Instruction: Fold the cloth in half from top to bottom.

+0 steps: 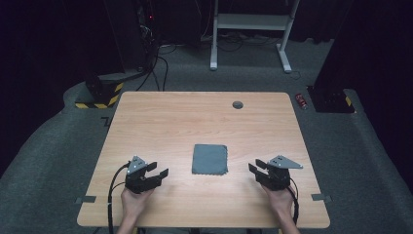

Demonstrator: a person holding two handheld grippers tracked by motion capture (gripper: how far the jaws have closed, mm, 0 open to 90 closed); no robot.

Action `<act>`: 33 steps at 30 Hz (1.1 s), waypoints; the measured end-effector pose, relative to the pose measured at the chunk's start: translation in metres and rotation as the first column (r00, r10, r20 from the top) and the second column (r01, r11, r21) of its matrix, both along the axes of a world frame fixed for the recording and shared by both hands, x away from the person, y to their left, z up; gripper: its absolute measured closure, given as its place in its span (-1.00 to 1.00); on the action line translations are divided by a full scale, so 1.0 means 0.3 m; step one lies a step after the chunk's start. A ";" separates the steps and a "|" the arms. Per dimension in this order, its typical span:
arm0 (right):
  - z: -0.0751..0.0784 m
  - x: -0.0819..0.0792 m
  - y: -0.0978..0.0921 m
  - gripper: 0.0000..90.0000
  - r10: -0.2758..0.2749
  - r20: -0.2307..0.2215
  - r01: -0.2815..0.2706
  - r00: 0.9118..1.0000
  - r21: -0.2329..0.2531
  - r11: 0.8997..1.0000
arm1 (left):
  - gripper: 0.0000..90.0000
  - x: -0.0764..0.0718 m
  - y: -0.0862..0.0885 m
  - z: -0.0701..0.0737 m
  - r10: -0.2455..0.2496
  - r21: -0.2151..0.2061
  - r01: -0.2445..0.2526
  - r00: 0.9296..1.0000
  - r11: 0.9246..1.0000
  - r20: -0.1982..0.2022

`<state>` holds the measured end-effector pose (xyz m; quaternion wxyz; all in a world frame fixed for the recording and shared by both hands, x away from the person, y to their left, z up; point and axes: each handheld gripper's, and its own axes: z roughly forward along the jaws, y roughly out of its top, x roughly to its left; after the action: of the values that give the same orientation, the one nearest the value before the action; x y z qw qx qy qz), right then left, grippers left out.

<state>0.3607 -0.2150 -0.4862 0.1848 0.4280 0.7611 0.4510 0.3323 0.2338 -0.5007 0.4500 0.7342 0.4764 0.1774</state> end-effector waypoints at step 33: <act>-0.097 -0.043 -0.049 0.37 -0.053 -0.056 0.048 0.997 -0.082 0.995 | -0.11 -0.022 0.003 -0.078 0.049 0.111 -0.043 0.997 0.993 -0.053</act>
<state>0.3477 -0.2297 -0.5153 0.1910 0.4522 0.7726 0.4026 0.3257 0.2347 -0.5242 0.3911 0.7513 0.4952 0.1932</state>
